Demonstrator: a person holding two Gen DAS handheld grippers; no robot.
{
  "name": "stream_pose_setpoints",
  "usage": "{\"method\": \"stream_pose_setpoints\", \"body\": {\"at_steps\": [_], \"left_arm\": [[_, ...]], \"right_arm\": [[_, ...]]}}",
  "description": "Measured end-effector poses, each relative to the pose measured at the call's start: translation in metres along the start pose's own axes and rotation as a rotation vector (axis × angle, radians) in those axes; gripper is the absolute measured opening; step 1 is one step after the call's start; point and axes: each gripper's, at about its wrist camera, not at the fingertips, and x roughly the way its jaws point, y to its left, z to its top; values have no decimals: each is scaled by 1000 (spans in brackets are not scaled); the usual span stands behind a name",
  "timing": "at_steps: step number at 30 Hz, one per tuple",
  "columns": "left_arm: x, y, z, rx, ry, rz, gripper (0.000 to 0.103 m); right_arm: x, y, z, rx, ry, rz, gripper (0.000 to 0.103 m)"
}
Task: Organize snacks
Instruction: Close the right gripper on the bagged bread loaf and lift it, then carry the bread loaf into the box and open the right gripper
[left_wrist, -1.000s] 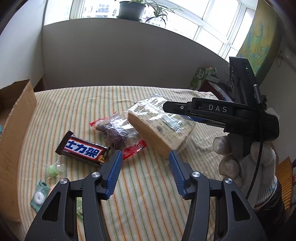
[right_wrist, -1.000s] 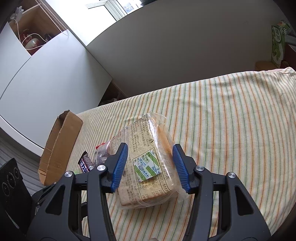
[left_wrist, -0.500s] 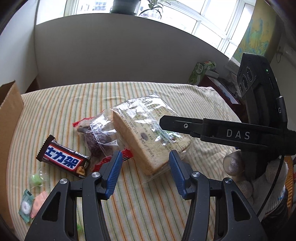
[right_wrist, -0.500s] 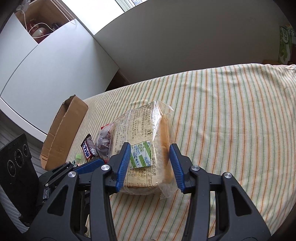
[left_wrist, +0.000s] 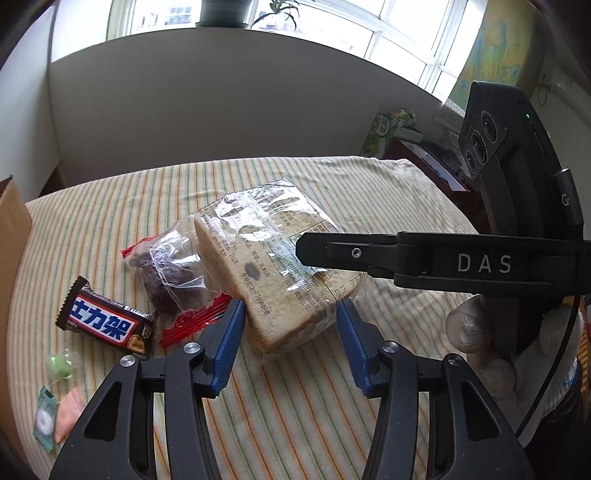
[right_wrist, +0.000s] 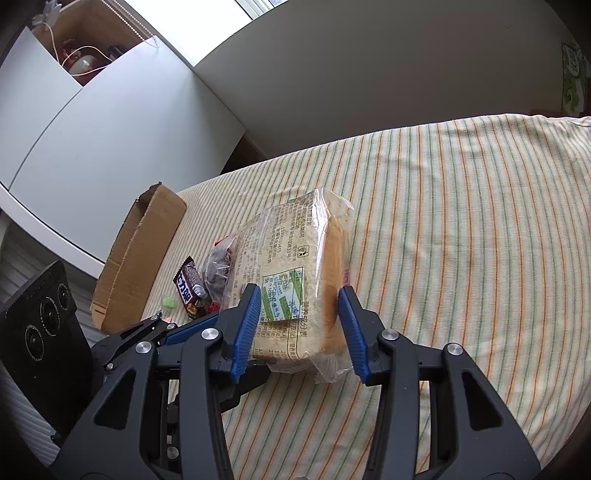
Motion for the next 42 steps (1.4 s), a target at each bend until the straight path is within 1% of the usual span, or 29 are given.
{"method": "stream_pose_setpoints", "body": {"at_steps": [4,11,16,22,31,37,42], "left_arm": [[-4,1,0,-2,-5,-12,50],[-17,-3,-3,13,-34,-4,50],[-37,-5,-5,22,-77,-9,50],[-70,0,-8,33,-149,21,50],[-116,25,-20,14,-232,83,50],[-144,55,-30,-27,-274,116,50],[-162,80,-40,-59,-300,156,50]], "right_arm": [[-4,5,-4,-16,-4,-5,42],[-15,20,-13,-54,-26,-30,42],[-31,38,-16,-95,-69,-46,42],[-37,68,-16,-149,-106,-41,42],[-27,121,-13,-217,-123,10,42],[-14,162,-10,-271,-119,42,42],[6,196,-10,-310,-101,66,42]]}}
